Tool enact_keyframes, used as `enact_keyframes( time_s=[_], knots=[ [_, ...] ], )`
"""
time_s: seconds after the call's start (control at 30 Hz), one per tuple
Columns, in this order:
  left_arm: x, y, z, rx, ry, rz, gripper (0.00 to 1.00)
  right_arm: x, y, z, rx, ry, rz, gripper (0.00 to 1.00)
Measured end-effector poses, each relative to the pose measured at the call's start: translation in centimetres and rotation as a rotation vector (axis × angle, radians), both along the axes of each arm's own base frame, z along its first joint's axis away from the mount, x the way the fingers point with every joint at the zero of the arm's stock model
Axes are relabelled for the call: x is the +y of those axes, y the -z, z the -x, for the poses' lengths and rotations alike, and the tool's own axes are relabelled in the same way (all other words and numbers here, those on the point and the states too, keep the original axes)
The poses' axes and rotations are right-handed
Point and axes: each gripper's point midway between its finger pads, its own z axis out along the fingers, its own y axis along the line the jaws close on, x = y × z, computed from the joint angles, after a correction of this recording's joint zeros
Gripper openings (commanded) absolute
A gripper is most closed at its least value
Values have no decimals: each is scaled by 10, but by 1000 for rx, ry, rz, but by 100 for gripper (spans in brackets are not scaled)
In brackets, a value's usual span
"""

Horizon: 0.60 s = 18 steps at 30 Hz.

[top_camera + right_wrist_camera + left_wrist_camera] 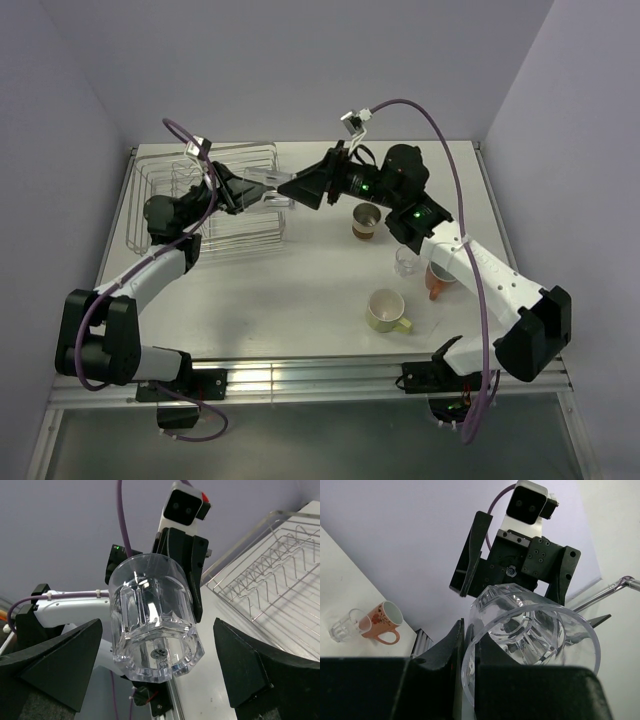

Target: Load the cups into the dish rack

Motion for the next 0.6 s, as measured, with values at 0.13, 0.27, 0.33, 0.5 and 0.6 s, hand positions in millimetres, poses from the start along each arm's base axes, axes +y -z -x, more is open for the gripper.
enact_keyframes(
  time_s=[0.13,0.27,0.33,0.5,0.6],
  knots=[
    [0,-3,1,-2,6,5,0,12,6,4,14,-29,10,100],
    [1,-5,1,-5,10,11,0,18,8,10,18,-48,13,98],
    [1,-4,0,-2,11,15,0,19,8,12,17,-52,12,95],
    [2,-5,0,1,16,22,0,22,9,10,31,-57,3,69],
    [5,-5,-2,15,16,28,0,25,9,8,42,-67,-14,52]
  ],
)
